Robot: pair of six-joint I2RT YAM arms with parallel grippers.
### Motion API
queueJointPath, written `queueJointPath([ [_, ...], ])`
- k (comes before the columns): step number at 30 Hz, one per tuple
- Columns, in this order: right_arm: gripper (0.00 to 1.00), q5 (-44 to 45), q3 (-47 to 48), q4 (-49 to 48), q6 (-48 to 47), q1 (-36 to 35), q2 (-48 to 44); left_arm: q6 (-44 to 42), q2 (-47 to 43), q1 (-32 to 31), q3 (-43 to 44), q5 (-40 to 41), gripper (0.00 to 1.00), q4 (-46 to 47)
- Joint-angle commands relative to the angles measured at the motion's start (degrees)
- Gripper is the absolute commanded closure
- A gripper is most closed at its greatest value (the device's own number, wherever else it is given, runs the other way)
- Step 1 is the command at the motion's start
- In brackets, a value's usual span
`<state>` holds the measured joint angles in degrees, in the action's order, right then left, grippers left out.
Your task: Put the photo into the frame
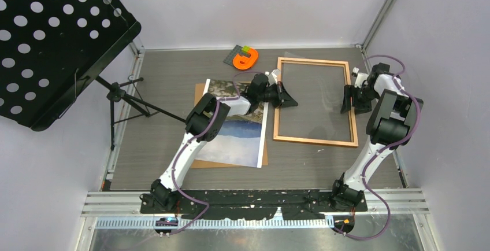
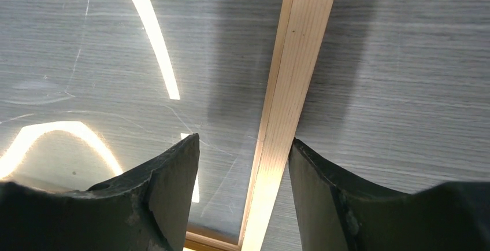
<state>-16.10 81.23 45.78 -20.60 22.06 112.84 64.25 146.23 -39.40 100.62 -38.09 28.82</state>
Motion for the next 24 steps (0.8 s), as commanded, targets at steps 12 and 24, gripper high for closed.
queueJointPath([
  [12, 0.33, -4.2, 3.4, -1.6, 2.5, -1.7, -3.7, -0.8, 0.5, -2.7, 1.6, -0.5, 1.00, 0.4],
  [24, 0.33, -2.6, 3.6, -1.7, 2.5, -1.7, -4.2, -0.8, 0.4, -2.6, 1.4, -0.3, 1.00, 0.4],
])
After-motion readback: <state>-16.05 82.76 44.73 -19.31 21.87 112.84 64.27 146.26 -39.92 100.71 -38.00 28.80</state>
